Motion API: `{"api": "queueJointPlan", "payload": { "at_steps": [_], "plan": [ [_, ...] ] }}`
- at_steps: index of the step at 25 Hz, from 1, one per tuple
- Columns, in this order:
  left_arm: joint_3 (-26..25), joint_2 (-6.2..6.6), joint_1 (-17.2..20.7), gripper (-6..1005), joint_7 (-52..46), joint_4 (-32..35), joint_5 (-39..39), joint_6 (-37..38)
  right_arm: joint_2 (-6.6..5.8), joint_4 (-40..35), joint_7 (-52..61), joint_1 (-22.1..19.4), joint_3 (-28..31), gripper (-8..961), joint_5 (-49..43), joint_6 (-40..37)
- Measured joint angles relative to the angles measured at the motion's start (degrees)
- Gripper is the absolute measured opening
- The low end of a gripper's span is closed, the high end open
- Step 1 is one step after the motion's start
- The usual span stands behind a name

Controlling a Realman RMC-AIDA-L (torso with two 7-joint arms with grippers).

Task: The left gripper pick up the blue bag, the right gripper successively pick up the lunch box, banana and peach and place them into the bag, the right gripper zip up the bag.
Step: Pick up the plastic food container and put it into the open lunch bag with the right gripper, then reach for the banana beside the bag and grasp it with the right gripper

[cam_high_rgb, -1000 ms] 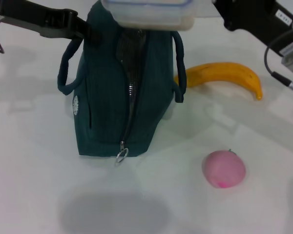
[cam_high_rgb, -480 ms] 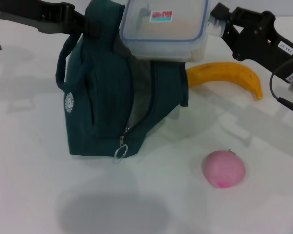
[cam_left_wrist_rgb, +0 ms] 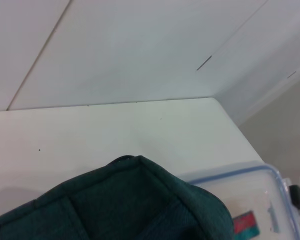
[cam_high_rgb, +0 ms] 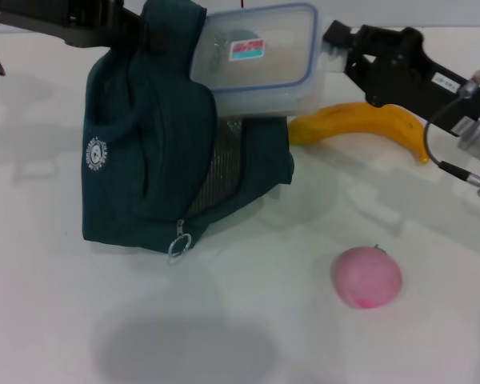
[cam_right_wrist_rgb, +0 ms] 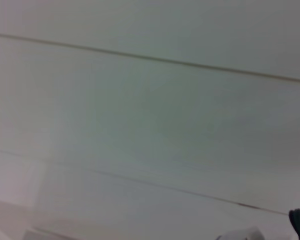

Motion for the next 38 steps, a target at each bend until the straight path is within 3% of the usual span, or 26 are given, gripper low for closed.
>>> {"api": "queueJointPlan", "payload": {
  "at_steps": [14,23,29,35,38],
  "plan": [
    [0.6,-0.86,-0.3,41,0.5,-3.5,-4.5,0.3,0.00,0.6,0.9,6.3,-5.0,192,0.0,5.1],
    [0.6,-1.65,0.0,41,0.5,-3.8,-5.3,0.6,0.00,-0.1,0.8,6.8,-6.9,217,0.2,6.2],
    [0.4,-1.39,0.6,41,0.6,-3.8,-4.8,0.1,-0.01,-2.5,0.7,4.1,-6.4,233,0.8,5.0],
    [0.2,-0.94,1.7,41,0.7,-3.6,-4.7,-0.2,-0.13,-11.1,0.2,-2.6,-6.9,250,2.1,3.5],
    [0.1,-0.80,2.1,41,0.7,-3.4,-4.7,-0.4,-1.01,-18.1,-1.8,-7.1,-6.9,386,1.8,3.7]
  ]
}}
